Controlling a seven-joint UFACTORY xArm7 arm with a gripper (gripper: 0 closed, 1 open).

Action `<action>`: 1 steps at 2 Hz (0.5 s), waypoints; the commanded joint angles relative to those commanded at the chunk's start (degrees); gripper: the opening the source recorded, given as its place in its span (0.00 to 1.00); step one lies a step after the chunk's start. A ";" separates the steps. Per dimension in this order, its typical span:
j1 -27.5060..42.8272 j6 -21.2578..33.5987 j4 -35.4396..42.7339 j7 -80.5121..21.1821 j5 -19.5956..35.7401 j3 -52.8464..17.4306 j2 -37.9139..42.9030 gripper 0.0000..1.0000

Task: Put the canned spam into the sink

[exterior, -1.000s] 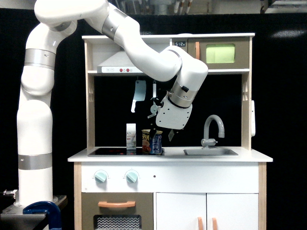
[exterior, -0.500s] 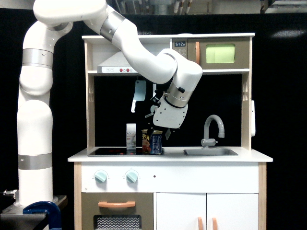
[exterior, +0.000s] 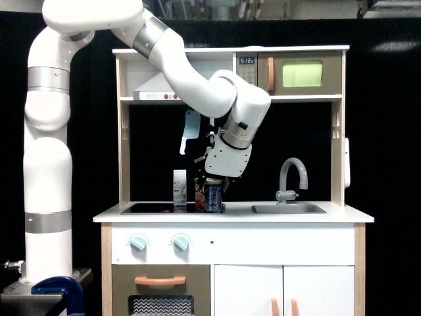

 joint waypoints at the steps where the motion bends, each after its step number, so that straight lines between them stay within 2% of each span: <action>1: 0.14 -1.77 -1.62 1.17 0.76 2.09 -1.01 0.00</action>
